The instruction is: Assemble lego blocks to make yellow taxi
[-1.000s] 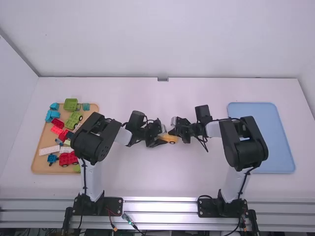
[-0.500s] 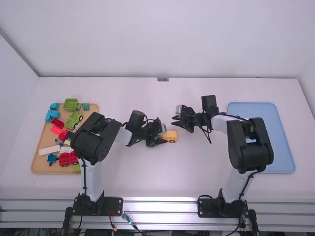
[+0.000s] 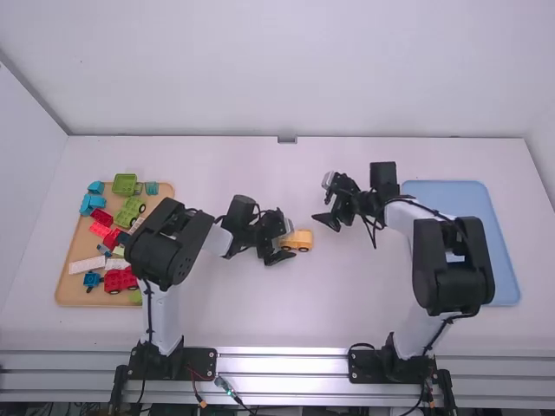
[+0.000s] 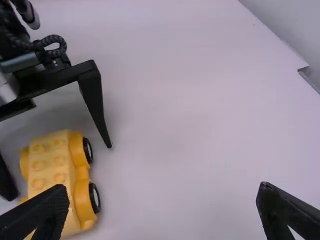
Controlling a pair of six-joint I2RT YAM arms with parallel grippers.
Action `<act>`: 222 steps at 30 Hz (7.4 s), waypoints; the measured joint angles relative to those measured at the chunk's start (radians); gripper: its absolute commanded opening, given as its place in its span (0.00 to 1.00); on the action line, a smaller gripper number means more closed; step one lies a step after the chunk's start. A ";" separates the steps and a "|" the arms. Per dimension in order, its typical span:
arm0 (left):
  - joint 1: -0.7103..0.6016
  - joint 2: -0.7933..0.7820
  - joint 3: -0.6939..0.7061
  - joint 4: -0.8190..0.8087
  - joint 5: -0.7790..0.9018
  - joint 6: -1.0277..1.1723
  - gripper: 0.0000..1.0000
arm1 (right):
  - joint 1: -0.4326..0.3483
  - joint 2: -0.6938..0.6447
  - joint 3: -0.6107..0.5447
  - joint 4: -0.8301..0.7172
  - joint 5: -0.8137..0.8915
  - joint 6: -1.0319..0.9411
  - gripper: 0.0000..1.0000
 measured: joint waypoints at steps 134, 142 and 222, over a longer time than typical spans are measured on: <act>0.034 -0.295 0.302 -1.015 -0.577 0.341 0.02 | -0.008 0.000 0.092 0.114 0.139 0.304 0.99; 0.025 -0.206 0.307 -1.040 -0.571 0.450 0.01 | -0.024 -0.017 0.092 0.047 0.138 0.287 0.99; 0.387 0.114 0.299 -0.832 0.325 0.848 0.34 | 0.018 -0.056 0.092 -0.049 0.139 0.260 0.99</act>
